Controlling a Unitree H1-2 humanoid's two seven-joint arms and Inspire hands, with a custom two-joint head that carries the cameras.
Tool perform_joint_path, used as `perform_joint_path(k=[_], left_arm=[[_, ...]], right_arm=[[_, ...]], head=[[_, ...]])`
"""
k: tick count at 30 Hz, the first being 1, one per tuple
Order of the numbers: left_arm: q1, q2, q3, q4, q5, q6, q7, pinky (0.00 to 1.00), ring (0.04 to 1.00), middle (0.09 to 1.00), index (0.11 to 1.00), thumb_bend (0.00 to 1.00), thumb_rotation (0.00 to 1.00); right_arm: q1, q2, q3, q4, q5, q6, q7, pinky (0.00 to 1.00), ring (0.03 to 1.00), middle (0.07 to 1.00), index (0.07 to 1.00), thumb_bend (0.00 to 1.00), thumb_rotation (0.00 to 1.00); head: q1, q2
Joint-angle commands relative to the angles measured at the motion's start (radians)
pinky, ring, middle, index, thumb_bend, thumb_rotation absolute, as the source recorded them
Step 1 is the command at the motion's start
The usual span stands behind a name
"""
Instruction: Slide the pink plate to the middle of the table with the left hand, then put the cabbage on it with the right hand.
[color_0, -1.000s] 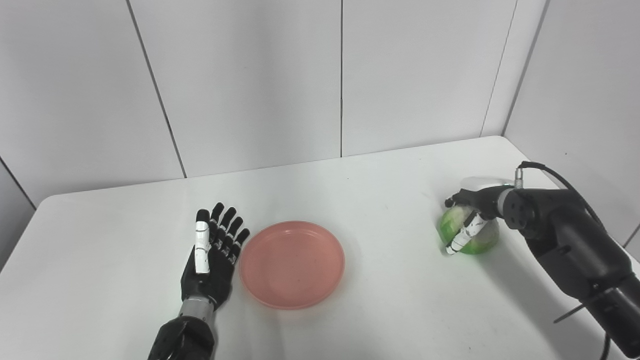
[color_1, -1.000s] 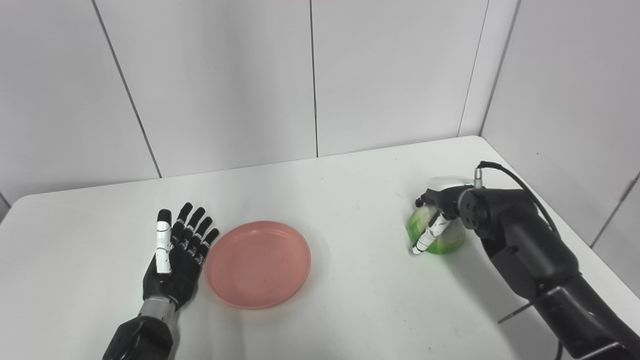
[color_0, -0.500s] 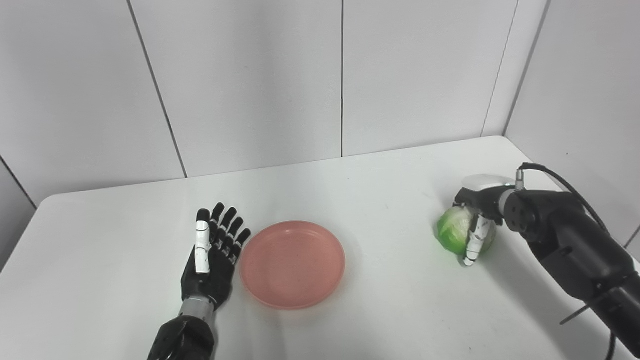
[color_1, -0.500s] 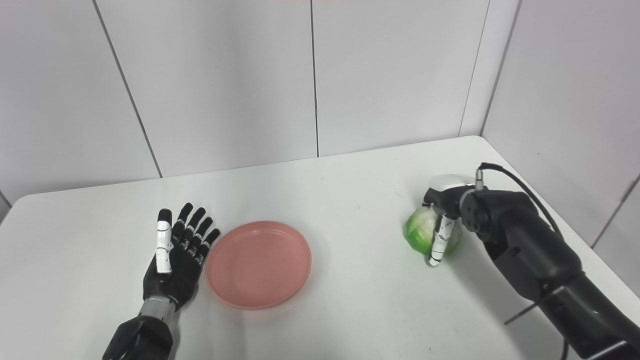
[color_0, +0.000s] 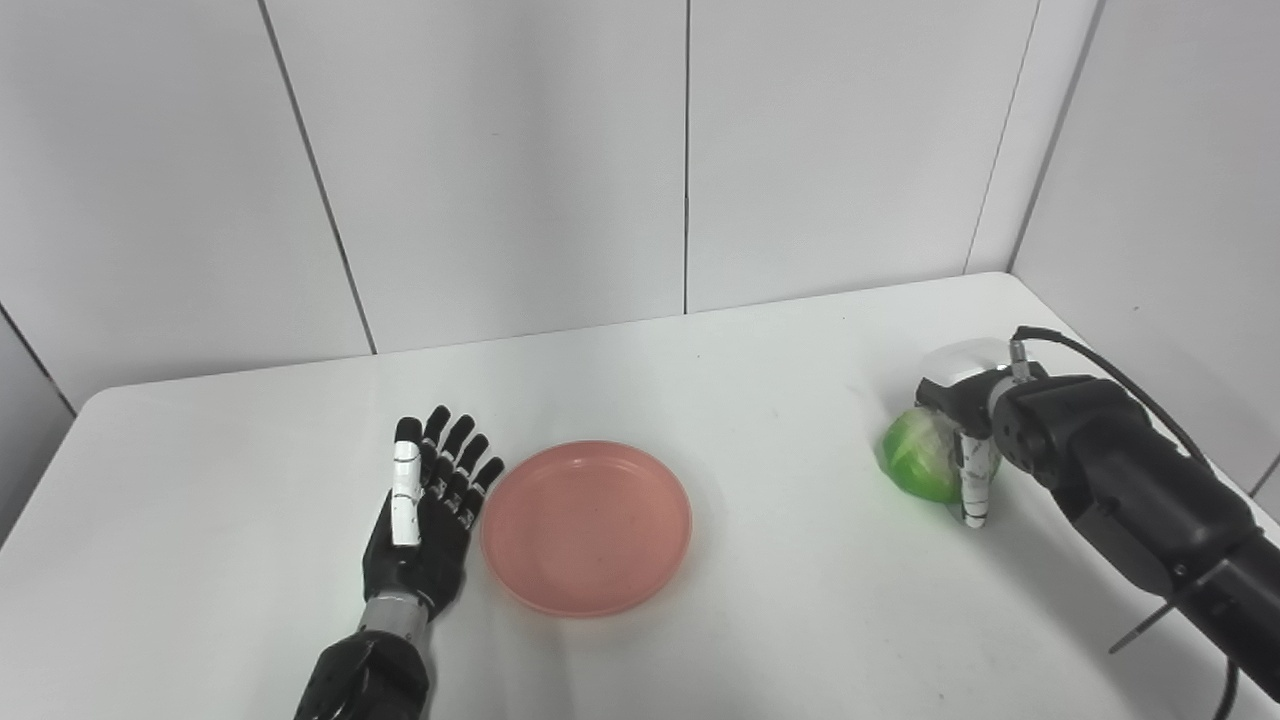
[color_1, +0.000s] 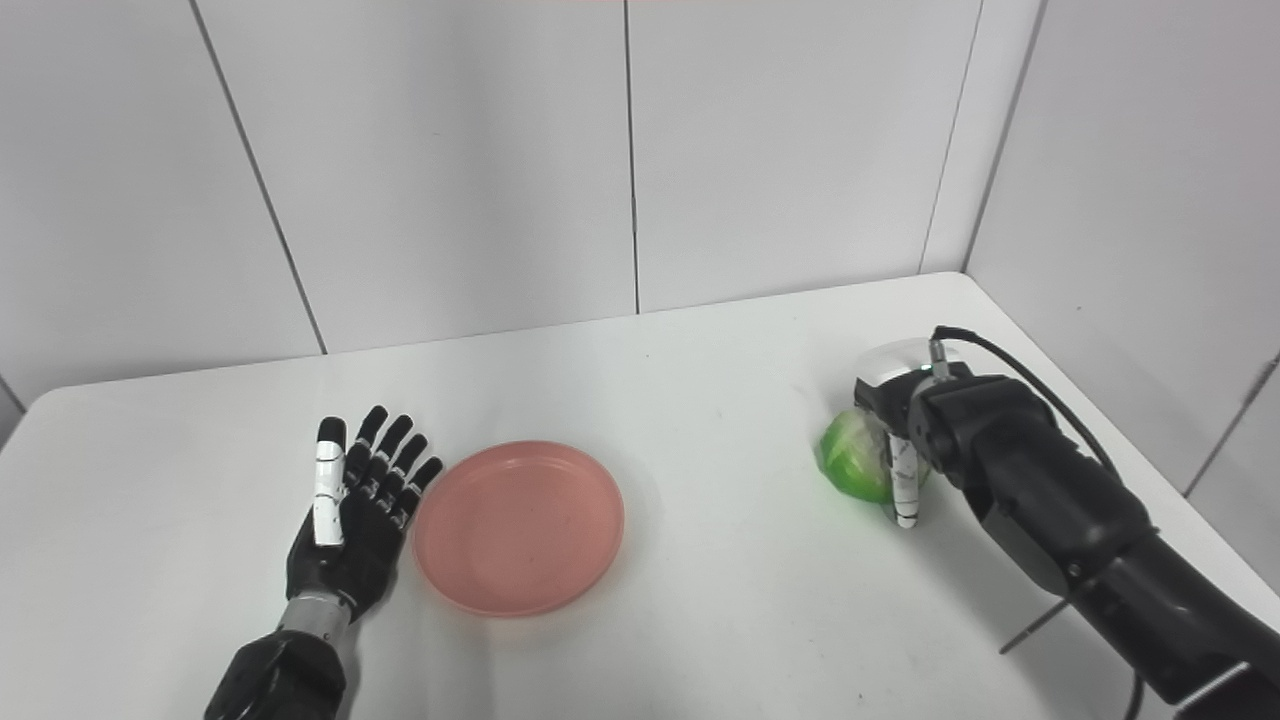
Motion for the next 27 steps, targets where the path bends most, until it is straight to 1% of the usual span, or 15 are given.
perform_joint_path(k=[1,2,3,5,7,8,10,12,15,17,20,25,27], left_arm=[[0.016,0.004,0.001,0.016,0.010,0.052,0.029,0.93,0.978,0.980,0.989,0.90,0.81],[0.017,0.002,0.001,0.015,0.009,0.053,0.030,0.92,0.977,0.980,0.988,0.90,0.81],[0.018,0.001,0.001,0.014,0.009,0.055,0.030,0.92,0.976,0.980,0.988,0.90,0.81],[0.021,-0.001,0.000,0.011,0.009,0.057,0.029,0.93,0.978,0.983,0.990,0.90,0.81],[0.024,-0.003,0.000,0.008,0.011,0.056,0.032,0.93,0.979,0.982,0.992,0.89,0.81],[0.025,-0.004,0.000,0.007,0.012,0.057,0.033,0.94,0.980,0.982,0.993,0.89,0.81],[0.027,-0.005,0.003,0.008,0.009,0.057,0.034,0.95,0.982,0.983,0.992,0.89,0.81],[0.027,-0.004,0.003,0.012,0.008,0.056,0.034,0.95,0.976,0.981,0.985,0.89,0.81],[0.027,-0.001,0.002,0.017,0.010,0.054,0.031,0.94,0.975,0.982,0.988,0.90,0.80],[0.027,0.000,0.000,0.021,0.013,0.052,0.032,0.94,0.976,0.989,0.995,0.90,0.81],[0.027,-0.002,-0.001,0.028,0.015,0.048,0.034,0.94,0.973,0.990,0.990,0.90,0.80],[0.030,-0.006,-0.004,0.034,0.017,0.039,0.031,0.92,0.969,0.990,0.991,0.90,0.79],[0.030,-0.008,-0.005,0.034,0.020,0.038,0.033,0.93,0.967,0.990,0.988,0.91,0.79]], right_arm=[[-0.001,-0.020,-0.019,-0.003,0.029,-0.020,-0.009,0.33,0.436,0.558,0.647,0.70,0.01],[0.010,-0.018,-0.039,-0.007,0.059,-0.037,-0.041,0.31,0.413,0.514,0.631,0.62,0.00],[0.017,-0.018,-0.052,-0.010,0.080,-0.048,-0.064,0.31,0.407,0.474,0.584,0.58,0.00],[0.034,-0.004,-0.105,-0.009,0.158,-0.058,-0.106,0.30,0.394,0.446,0.548,0.53,0.00],[0.043,0.021,-0.166,-0.004,0.248,-0.039,-0.129,0.31,0.401,0.460,0.529,0.53,0.00],[0.045,0.028,-0.182,-0.001,0.276,-0.032,-0.136,0.32,0.406,0.471,0.518,0.53,0.00],[0.051,0.056,-0.248,-0.003,0.366,-0.006,-0.155,0.32,0.406,0.486,0.501,0.53,0.00],[0.053,0.071,-0.291,-0.013,0.429,0.009,-0.172,0.31,0.394,0.481,0.505,0.53,0.00],[0.052,0.079,-0.328,-0.026,0.497,0.007,-0.190,0.33,0.428,0.506,0.481,0.53,0.00],[0.044,0.079,-0.345,-0.030,0.543,-0.001,-0.200,0.33,0.424,0.489,0.497,0.53,0.00],[0.027,0.084,-0.378,-0.036,0.617,0.014,-0.205,0.33,0.398,0.466,0.525,0.53,0.00],[0.009,0.090,-0.406,-0.074,0.695,0.059,-0.217,0.32,0.395,0.464,0.525,0.53,0.00],[0.007,0.094,-0.415,-0.088,0.726,0.066,-0.223,0.34,0.429,0.474,0.513,0.53,0.00]], head=[[0.001,0.000],[0.001,0.001],[0.001,0.001],[0.003,0.003],[0.005,0.005],[0.006,0.006],[0.006,0.006],[0.007,0.006],[0.007,0.006],[0.008,0.006],[0.011,0.007],[0.021,0.009],[0.024,0.009]])
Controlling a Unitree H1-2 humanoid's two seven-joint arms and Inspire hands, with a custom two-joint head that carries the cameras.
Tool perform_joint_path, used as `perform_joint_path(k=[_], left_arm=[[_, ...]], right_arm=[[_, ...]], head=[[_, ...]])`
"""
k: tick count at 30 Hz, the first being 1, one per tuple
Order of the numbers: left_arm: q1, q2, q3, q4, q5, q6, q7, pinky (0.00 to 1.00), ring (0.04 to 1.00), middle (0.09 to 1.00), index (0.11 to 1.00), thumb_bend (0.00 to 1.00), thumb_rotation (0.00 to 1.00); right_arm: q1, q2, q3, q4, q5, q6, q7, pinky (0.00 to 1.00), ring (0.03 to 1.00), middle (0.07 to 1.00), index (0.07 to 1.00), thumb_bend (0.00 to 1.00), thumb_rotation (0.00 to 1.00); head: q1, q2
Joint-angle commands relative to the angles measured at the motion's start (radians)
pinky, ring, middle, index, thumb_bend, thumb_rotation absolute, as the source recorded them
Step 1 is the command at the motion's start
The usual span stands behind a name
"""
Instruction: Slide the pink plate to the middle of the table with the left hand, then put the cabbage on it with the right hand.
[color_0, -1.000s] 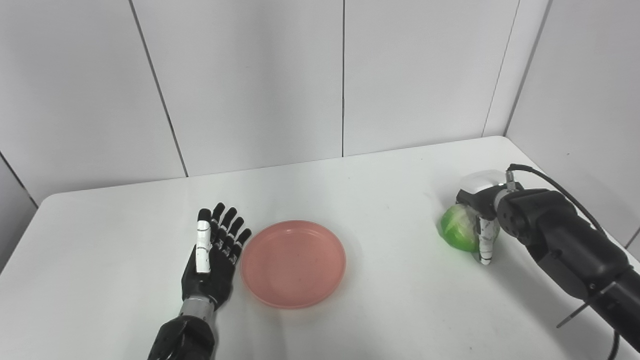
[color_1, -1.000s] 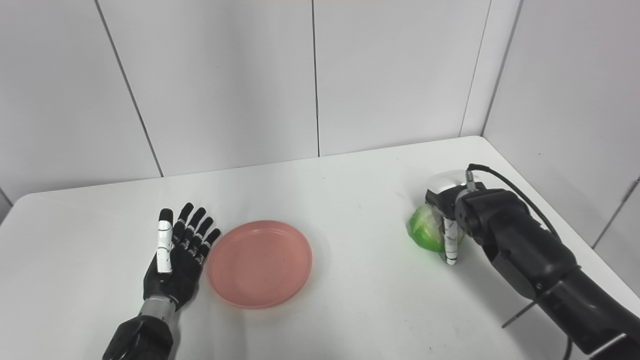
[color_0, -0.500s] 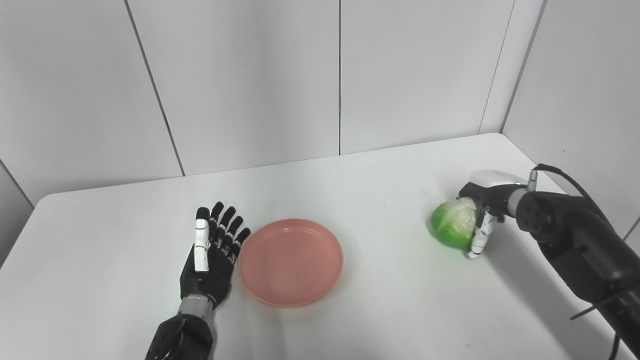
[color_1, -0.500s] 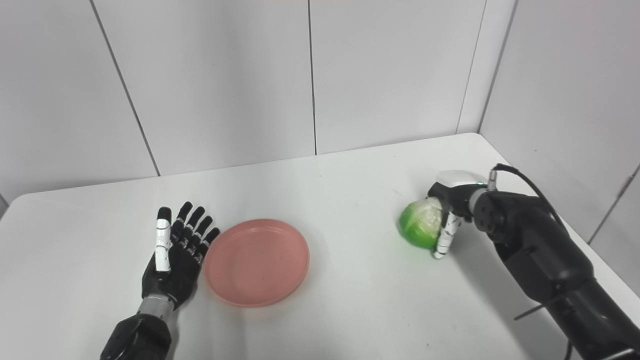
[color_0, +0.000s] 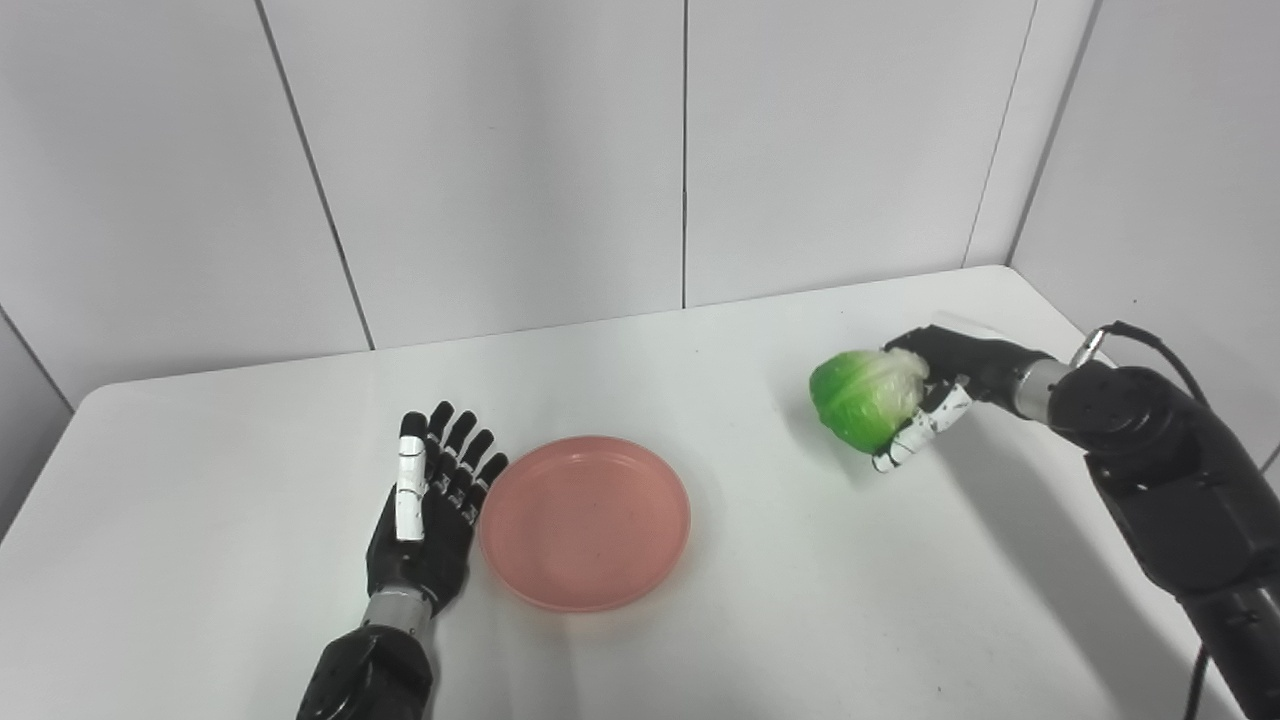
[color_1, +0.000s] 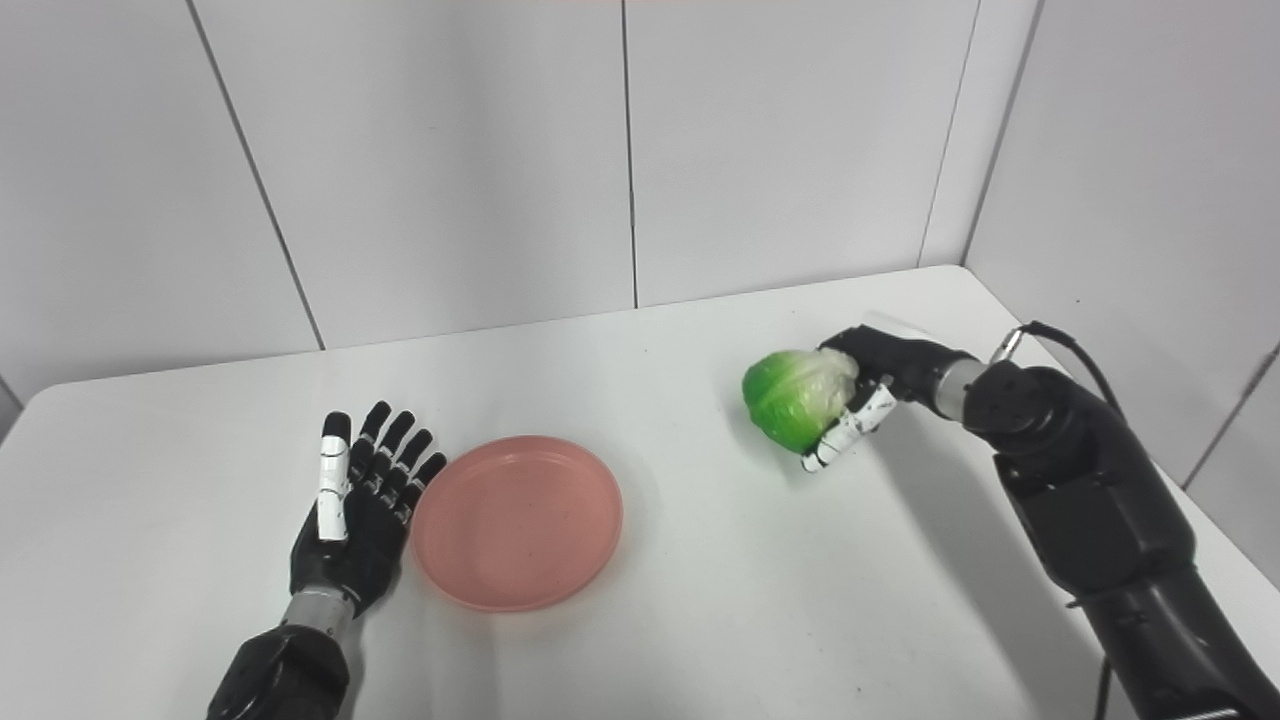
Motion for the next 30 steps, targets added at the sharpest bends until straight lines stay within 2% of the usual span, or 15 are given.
perform_joint_path(k=[1,4,11,15,17,22,30], left_arm=[[0.026,-0.001,-0.004,0.038,0.020,0.030,0.027,0.92,0.965,0.989,0.986,0.91,0.79],[0.027,0.000,-0.008,0.036,0.022,0.031,0.025,0.91,0.965,0.988,0.990,0.90,0.80],[0.029,-0.008,-0.009,0.041,0.026,0.031,0.034,0.91,0.964,0.983,0.978,0.91,0.79],[0.031,-0.018,-0.009,0.041,0.025,0.030,0.038,0.94,0.965,0.984,0.972,0.91,0.78],[0.031,-0.024,-0.011,0.040,0.028,0.030,0.041,0.95,0.965,0.985,0.972,0.91,0.77],[0.029,-0.040,-0.022,0.051,0.040,0.016,0.051,0.92,0.960,0.983,0.971,0.90,0.78],[0.029,-0.064,-0.036,0.075,0.059,-0.016,0.056,0.91,0.959,0.987,0.983,0.90,0.80]], right_arm=[[-0.057,-0.010,-0.025,-0.042,0.037,0.013,-0.034,0.34,0.446,0.478,0.507,0.53,0.00],[-0.057,0.017,-0.052,-0.043,0.071,0.020,-0.028,0.35,0.455,0.479,0.507,0.53,0.00],[-0.040,0.138,-0.194,-0.004,0.196,0.021,-0.020,0.33,0.415,0.470,0.512,0.53,0.00],[-0.028,0.201,-0.230,0.010,0.279,0.021,-0.050,0.31,0.385,0.458,0.526,0.53,0.00],[-0.024,0.219,-0.223,0.002,0.293,0.021,-0.068,0.30,0.382,0.459,0.527,0.53,0.00],[-0.030,0.264,-0.164,-0.033,0.320,0.021,-0.100,0.31,0.390,0.459,0.527,0.53,0.00],[-0.075,0.315,-0.076,-0.040,0.301,0.021,-0.173,0.31,0.399,0.469,0.511,0.53,0.00]], head=[[0.001,-0.001],[0.010,0.000],[0.043,-0.002],[0.077,-0.004],[0.097,-0.004],[0.138,-0.008],[0.192,-0.013]])
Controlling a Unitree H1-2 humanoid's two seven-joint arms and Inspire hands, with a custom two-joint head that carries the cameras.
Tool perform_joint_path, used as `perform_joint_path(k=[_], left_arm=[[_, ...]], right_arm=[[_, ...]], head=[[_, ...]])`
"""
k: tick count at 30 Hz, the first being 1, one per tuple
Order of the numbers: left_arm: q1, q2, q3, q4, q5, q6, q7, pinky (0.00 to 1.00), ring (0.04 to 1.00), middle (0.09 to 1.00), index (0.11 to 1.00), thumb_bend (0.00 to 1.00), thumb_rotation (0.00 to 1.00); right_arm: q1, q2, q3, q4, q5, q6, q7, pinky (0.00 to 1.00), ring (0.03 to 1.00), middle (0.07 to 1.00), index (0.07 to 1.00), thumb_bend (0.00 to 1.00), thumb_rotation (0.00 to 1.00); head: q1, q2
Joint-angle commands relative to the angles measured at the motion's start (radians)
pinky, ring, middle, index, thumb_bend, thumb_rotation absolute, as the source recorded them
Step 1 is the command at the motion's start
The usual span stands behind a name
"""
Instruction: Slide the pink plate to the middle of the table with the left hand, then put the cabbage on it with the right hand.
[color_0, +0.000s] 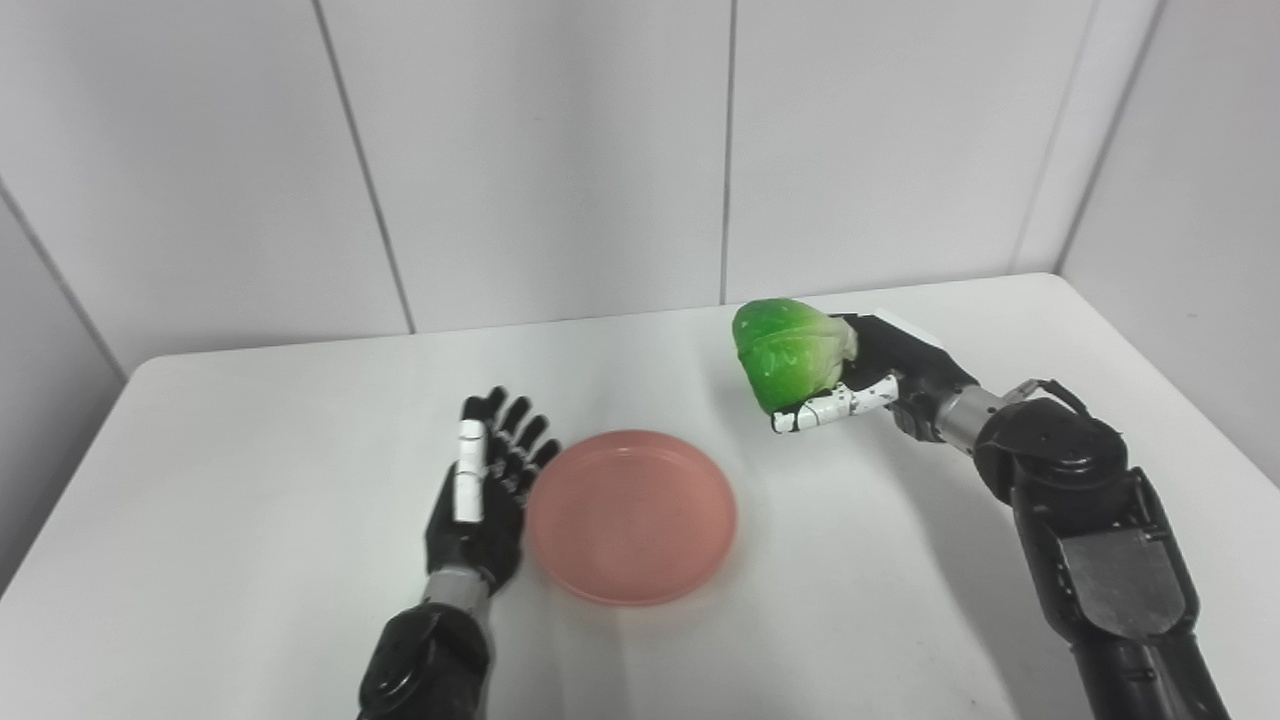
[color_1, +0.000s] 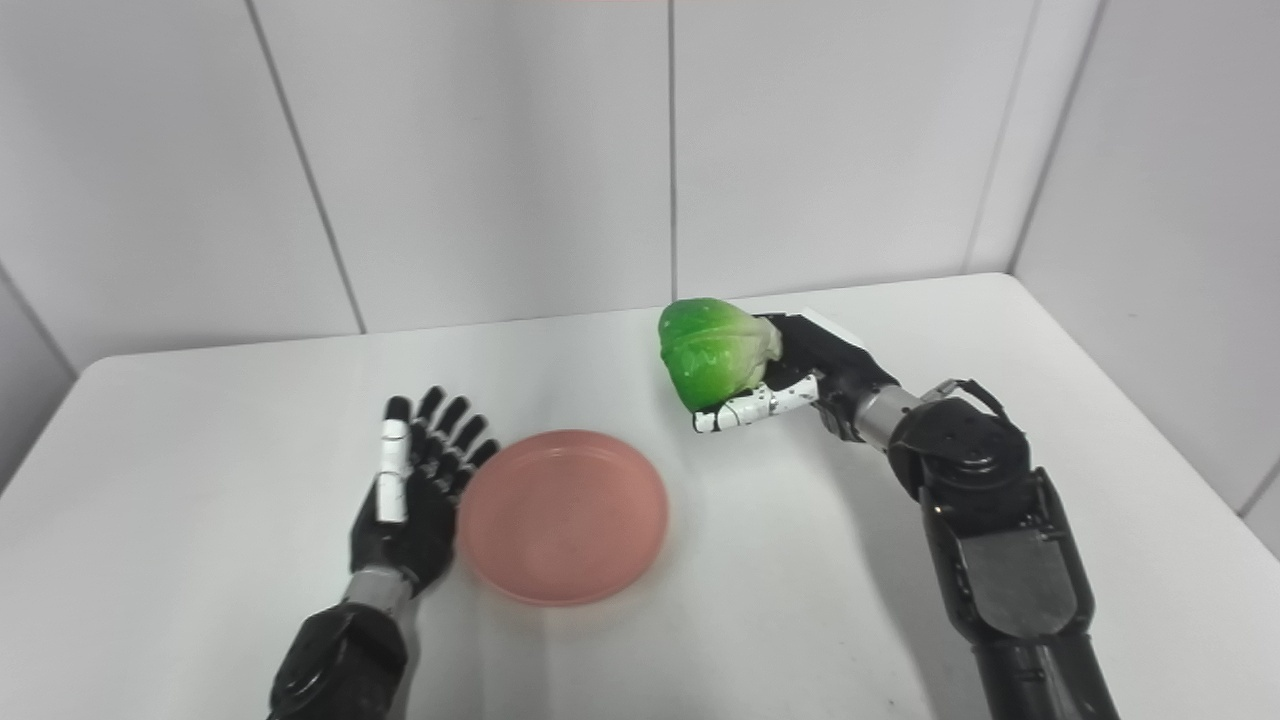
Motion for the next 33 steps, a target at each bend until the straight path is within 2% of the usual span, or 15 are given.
perform_joint_path(k=[1,8,11,16,22,24,28,33], left_arm=[[0.029,-0.017,-0.006,0.052,0.023,0.031,0.038,0.90,0.960,0.989,0.981,0.90,0.80],[0.024,-0.038,-0.011,0.076,0.064,-0.012,0.075,0.83,0.926,0.957,0.948,0.91,0.80],[0.021,-0.044,-0.008,0.080,0.069,-0.021,0.086,0.82,0.915,0.943,0.942,0.92,0.79],[0.017,-0.043,-0.007,0.084,0.076,-0.040,0.084,0.79,0.899,0.932,0.948,0.90,0.80],[0.017,-0.043,0.004,0.070,0.068,-0.034,0.092,0.83,0.908,0.938,0.950,0.91,0.79],[0.019,-0.040,0.007,0.062,0.064,-0.028,0.089,0.84,0.916,0.944,0.954,0.90,0.79],[0.025,-0.038,0.005,0.046,0.068,-0.018,0.091,0.84,0.916,0.942,0.955,0.90,0.79],[0.028,-0.042,0.006,0.046,0.067,-0.018,0.096,0.83,0.913,0.938,0.946,0.92,0.78]], right_arm=[[-0.075,0.002,0.017,-0.021,0.005,-0.009,-0.023,0.31,0.401,0.469,0.511,0.53,0.00],[-0.109,0.003,0.120,-0.016,-0.039,-0.011,-0.046,0.33,0.426,0.487,0.498,0.53,0.00],[-0.119,-0.008,0.192,-0.012,-0.082,-0.054,-0.050,0.33,0.418,0.480,0.508,0.53,0.00],[-0.127,-0.008,0.264,-0.005,-0.123,-0.086,-0.054,0.31,0.403,0.476,0.510,0.53,0.00],[-0.126,-0.005,0.306,-0.002,-0.148,-0.089,-0.059,0.30,0.401,0.470,0.516,0.53,0.00],[-0.125,-0.012,0.329,0.008,-0.178,-0.112,-0.065,0.31,0.413,0.468,0.519,0.53,0.00],[-0.132,-0.050,0.409,0.014,-0.289,-0.198,-0.078,0.31,0.424,0.467,0.523,0.53,0.00],[-0.141,-0.066,0.469,0.008,-0.381,-0.226,-0.076,0.36,0.445,0.455,0.526,0.53,0.00]], head=[[0.011,-0.001],[0.057,-0.003],[0.074,-0.003],[0.083,-0.004],[0.088,-0.001],[0.088,0.000],[0.081,0.009],[0.081,0.016]])
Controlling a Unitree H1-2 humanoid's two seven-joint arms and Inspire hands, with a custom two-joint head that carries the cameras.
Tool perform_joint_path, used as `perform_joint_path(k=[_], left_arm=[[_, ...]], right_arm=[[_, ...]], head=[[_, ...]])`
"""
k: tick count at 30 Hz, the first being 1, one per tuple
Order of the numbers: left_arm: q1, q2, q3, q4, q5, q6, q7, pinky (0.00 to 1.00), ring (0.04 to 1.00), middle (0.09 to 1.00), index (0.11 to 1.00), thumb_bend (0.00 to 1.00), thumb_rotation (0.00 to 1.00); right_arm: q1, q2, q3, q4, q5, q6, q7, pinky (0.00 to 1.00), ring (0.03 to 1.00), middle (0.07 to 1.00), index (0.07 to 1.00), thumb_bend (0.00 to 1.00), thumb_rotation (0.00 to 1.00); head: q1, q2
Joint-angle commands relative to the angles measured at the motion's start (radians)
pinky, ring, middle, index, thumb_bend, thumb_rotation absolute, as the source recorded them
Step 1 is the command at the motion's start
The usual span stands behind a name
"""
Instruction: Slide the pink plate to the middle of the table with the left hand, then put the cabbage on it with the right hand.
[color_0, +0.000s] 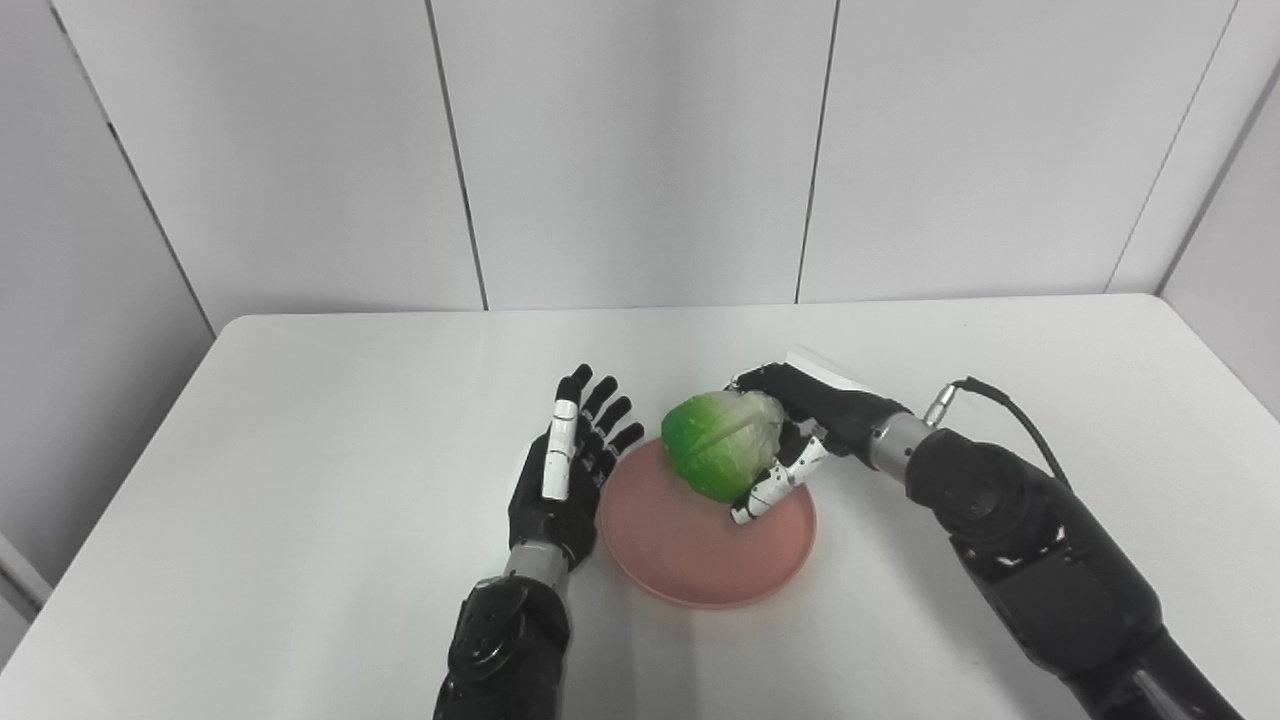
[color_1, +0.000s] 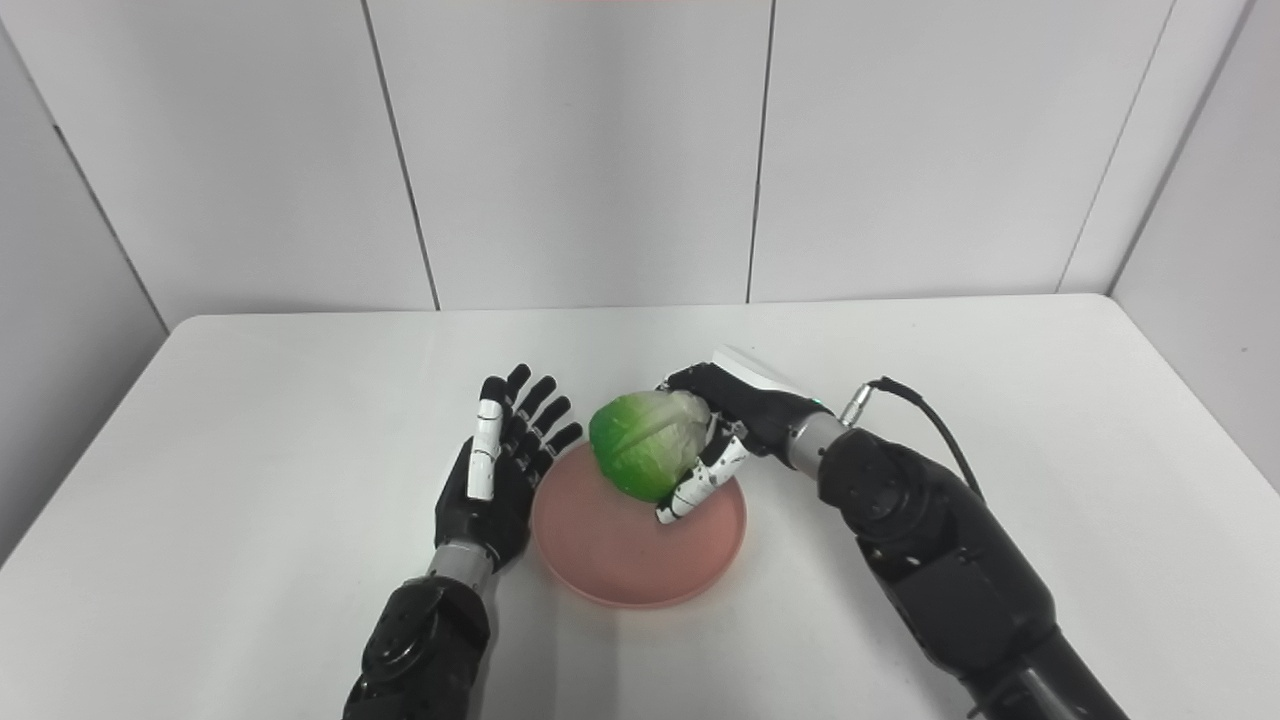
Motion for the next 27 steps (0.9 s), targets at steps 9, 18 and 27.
perform_joint_path(k=[9,18,27], left_arm=[[0.029,-0.013,0.001,0.033,0.013,0.051,0.038,0.79,0.904,0.934,0.940,0.92,0.78],[0.034,-0.014,-0.005,0.038,0.015,0.037,0.037,0.74,0.894,0.931,0.942,0.90,0.79],[0.034,-0.007,-0.004,0.038,0.009,0.035,0.028,0.76,0.916,0.943,0.950,0.90,0.79]], right_arm=[[-0.061,0.006,0.011,-0.027,-0.119,-0.086,-0.052,0.46,0.533,0.540,0.502,0.53,0.05],[-0.058,-0.002,0.012,-0.029,-0.127,-0.089,-0.006,0.70,0.791,0.812,0.760,0.99,0.40],[-0.063,-0.011,0.004,-0.023,-0.123,-0.088,0.041,1.00,0.972,0.940,0.855,1.00,0.54]], head=[[0.002,0.007],[0.002,0.008],[-0.001,0.009]])
